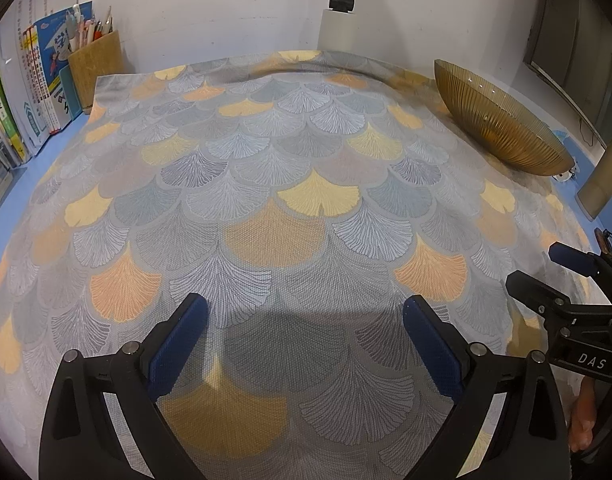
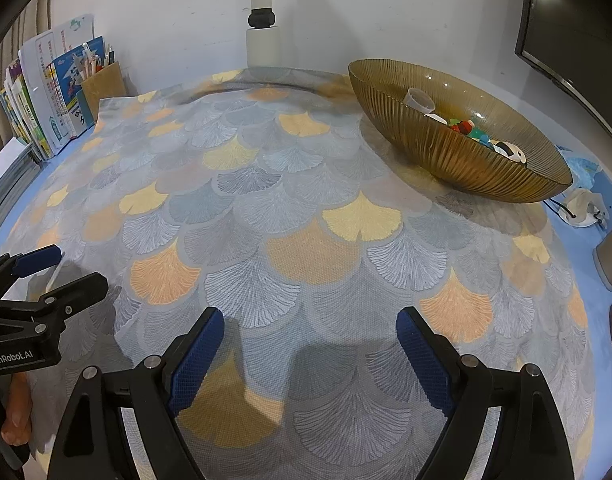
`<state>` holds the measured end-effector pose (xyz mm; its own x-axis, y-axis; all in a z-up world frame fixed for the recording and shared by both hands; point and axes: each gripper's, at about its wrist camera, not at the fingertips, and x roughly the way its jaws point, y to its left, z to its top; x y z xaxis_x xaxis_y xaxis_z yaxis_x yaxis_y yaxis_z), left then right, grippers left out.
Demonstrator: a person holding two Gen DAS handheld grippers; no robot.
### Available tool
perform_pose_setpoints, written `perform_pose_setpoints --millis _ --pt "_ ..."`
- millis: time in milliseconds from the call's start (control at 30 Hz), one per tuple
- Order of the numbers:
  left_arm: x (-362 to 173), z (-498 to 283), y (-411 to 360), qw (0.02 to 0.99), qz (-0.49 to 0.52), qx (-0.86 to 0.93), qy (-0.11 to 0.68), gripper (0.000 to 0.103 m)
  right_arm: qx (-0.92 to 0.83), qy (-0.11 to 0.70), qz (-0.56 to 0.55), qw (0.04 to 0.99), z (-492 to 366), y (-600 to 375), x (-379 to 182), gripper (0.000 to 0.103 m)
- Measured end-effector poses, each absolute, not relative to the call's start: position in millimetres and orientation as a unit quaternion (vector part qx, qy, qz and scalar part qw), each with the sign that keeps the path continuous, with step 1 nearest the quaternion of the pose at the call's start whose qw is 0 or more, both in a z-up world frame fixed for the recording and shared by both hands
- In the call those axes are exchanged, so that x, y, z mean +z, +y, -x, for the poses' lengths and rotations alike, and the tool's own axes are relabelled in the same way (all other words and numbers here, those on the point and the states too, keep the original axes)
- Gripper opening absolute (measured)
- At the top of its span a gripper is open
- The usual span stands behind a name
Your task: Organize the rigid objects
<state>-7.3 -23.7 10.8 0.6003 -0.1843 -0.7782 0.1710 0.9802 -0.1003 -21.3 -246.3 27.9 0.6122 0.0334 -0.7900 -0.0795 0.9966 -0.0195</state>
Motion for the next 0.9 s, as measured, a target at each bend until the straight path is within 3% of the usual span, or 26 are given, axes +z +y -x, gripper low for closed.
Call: perform_pose_setpoints --millis 900 --pt "10.1 -0.4 -23.7 0.892 -0.001 -0.088 0.444 0.099 0.022 0.443 0.022 0.896 16.8 -253.5 27.5 0.087"
